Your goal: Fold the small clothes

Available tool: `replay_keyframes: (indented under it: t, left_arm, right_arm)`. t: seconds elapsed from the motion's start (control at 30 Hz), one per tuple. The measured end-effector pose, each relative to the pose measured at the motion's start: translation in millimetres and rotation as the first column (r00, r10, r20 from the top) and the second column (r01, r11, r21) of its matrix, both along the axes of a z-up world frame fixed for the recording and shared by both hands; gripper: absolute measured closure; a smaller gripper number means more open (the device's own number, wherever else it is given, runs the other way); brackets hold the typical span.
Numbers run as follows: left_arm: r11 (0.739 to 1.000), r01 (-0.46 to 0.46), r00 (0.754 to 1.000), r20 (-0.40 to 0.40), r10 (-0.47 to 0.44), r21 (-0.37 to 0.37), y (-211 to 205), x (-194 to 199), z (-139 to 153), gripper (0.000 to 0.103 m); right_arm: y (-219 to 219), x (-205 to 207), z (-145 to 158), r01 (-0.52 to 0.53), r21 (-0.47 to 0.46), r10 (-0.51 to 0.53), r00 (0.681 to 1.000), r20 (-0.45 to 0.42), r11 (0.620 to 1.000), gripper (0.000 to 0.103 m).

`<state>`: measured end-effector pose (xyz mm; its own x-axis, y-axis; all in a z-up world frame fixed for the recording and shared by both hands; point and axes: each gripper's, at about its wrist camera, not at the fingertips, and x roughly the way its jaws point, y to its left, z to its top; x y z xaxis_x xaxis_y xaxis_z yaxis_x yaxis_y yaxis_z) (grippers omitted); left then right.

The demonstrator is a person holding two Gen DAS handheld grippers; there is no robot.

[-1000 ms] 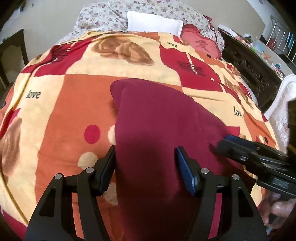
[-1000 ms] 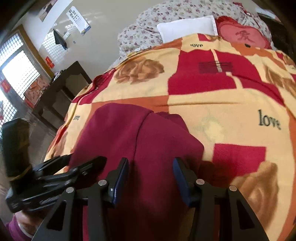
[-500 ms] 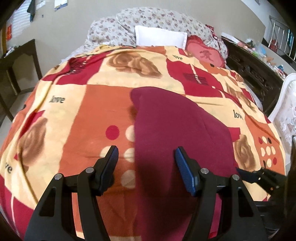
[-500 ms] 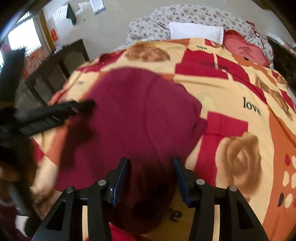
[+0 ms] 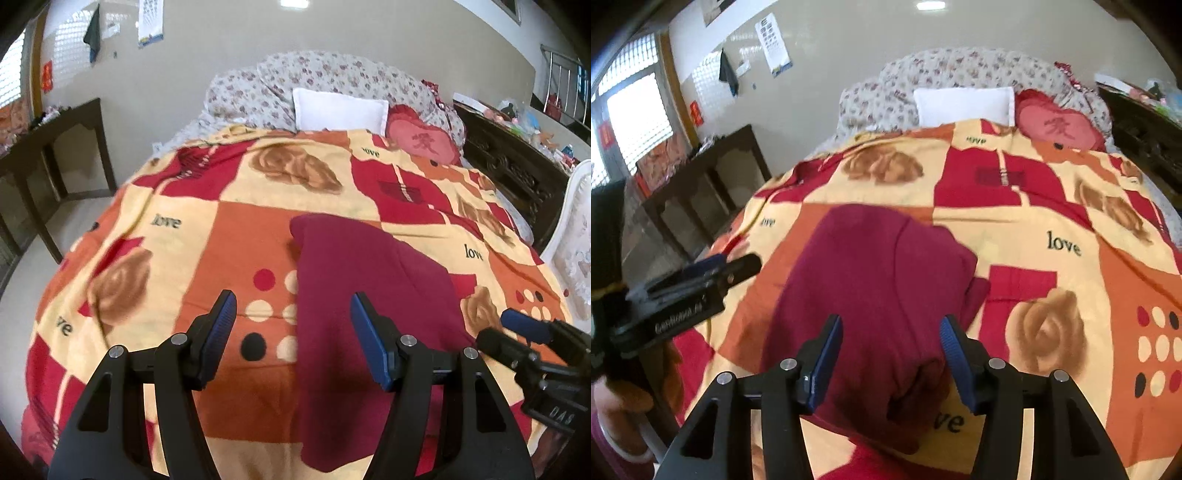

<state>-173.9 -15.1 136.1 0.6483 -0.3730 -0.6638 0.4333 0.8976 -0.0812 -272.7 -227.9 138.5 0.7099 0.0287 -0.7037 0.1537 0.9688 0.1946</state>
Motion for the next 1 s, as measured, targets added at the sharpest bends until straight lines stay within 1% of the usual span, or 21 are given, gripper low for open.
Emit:
replay_keyframes:
  t: [0.1, 0.3, 0.5, 0.8, 1.0]
  left_arm:
    - [1.0, -0.004, 1.0, 0.015, 0.004, -0.011, 5, -6, 6, 0.039]
    - [1.0, -0.002, 1.0, 0.028, 0.002, -0.015, 10, -13, 13, 0.039]
    - [1.0, -0.005, 1.0, 0.03, 0.005, -0.017, 12, -17, 14, 0.039]
    - [1.0, 0.002, 1.0, 0.025, -0.001, -0.019, 13, -19, 14, 0.039]
    - [1.0, 0.003, 1.0, 0.017, -0.003, -0.011, 12, -18, 11, 0.039]
  right_arm:
    - [4, 1, 8, 0.01, -0.021, -0.01, 1.0, 0.012, 1.0, 0.036]
    - [9, 0, 12, 0.036, -0.05, -0.036, 0.999, 0.01, 0.998, 0.035]
    - [5, -1, 12, 0.057, -0.028, -0.057, 0.998, 0.009, 0.998, 0.034]
    - [7, 0, 12, 0.048, -0.023, -0.048, 0.999, 0.004, 0.999, 0.034]
    - [6, 4, 7, 0.044, 0.004, -0.044, 0.999, -0.006, 0.999, 0.033]
